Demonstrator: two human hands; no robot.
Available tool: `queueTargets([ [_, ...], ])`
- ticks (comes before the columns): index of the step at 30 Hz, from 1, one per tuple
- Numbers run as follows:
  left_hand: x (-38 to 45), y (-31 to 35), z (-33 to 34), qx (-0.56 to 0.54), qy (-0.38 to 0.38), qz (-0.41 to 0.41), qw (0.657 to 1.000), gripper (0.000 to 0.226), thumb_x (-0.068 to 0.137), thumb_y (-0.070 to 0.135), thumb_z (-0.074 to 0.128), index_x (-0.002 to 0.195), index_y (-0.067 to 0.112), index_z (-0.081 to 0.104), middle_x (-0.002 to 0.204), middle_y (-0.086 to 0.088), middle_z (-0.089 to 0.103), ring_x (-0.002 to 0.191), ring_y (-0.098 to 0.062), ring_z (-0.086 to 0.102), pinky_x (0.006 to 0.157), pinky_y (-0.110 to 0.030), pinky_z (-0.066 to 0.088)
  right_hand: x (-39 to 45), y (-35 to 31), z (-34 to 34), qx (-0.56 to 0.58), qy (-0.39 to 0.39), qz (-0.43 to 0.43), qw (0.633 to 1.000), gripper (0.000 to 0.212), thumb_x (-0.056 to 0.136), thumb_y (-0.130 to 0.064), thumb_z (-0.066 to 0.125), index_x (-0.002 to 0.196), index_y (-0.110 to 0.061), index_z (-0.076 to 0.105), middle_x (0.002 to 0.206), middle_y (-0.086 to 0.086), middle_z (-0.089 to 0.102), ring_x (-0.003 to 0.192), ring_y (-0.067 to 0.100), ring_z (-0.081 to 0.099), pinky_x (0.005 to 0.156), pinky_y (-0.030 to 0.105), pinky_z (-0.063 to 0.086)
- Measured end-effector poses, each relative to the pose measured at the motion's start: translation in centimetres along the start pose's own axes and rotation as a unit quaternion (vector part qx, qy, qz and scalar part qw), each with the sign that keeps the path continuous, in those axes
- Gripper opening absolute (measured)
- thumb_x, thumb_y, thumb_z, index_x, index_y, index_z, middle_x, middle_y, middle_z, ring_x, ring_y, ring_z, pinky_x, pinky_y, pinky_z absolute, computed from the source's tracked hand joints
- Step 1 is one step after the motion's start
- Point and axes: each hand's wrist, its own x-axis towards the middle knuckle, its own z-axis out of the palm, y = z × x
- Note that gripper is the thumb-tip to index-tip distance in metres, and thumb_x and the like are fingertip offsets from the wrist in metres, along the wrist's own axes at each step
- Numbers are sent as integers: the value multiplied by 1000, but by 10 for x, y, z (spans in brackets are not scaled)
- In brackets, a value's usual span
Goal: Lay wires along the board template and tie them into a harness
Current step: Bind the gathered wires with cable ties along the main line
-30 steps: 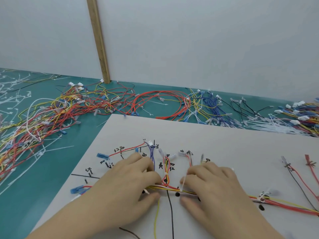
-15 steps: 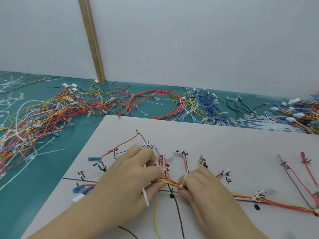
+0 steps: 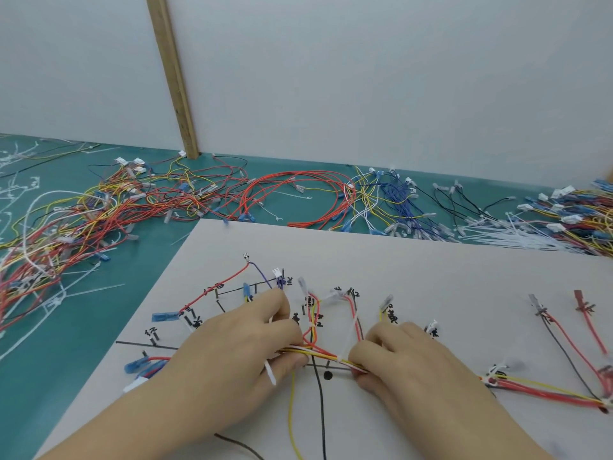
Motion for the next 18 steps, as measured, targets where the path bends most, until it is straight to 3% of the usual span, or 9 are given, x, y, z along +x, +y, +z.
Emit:
queueTargets([
  [3, 2, 0, 1, 3, 2, -1, 1000, 28, 79, 43, 41, 72, 28, 63, 77, 10, 51, 50, -4, 42, 39, -21, 41, 0, 3, -2, -26, -15, -37, 999, 13, 54, -35, 69, 58, -30, 58, 57, -15, 54, 50, 9, 54, 38, 13, 39],
  [6, 3, 2, 2, 14, -3, 1, 1000, 29, 77, 40, 38, 67, 28, 62, 73, 11, 54, 46, -3, 44, 35, -18, 39, 0, 2, 0, -33, -40, -47, 998, 33, 41, -26, 86, 58, -25, 58, 57, -12, 54, 50, 11, 54, 39, 14, 39],
  [7, 4, 2, 2, 18, -1, 2, 1000, 29, 77, 40, 38, 66, 28, 62, 73, 11, 53, 46, -3, 43, 35, -18, 38, -1, 1, 2, -36, -30, -44, 998, 31, 42, -22, 85, 57, -23, 58, 57, -10, 54, 50, 11, 54, 39, 15, 39],
  [9, 4, 1, 4, 18, -1, 0, 1000, 28, 77, 40, 38, 66, 28, 61, 72, 12, 52, 47, -2, 39, 35, -17, 37, -2, -2, 5, -45, -4, -33, 998, 11, 58, -13, 64, 57, -21, 57, 57, -9, 53, 49, 13, 52, 40, 16, 39],
  [12, 4, -1, 6, -9, -2, -6, 1000, 30, 77, 41, 37, 68, 27, 62, 73, 14, 50, 53, -4, 38, 38, -21, 39, -5, -5, 8, -43, 26, -10, 999, 25, 64, -10, 35, 58, -19, 58, 58, -6, 53, 48, 15, 50, 41, 18, 40],
  [16, 4, -4, 12, -54, 2, -29, 998, 49, 75, 54, 22, 81, 26, 63, 81, 20, 41, 69, -2, 39, 57, -24, 44, -6, -7, 9, -41, 39, -3, 998, 28, 63, -8, 32, 59, -17, 58, 60, -4, 53, 49, 16, 50, 43, 19, 42],
  [18, 4, -4, 13, -59, 10, -23, 998, 51, 74, 55, 22, 81, 26, 63, 82, 20, 42, 73, -2, 39, 58, -23, 43, -6, -7, 8, -39, 33, 5, 999, 29, 62, -8, 32, 60, -17, 59, 60, -4, 54, 50, 16, 51, 43, 19, 42],
])
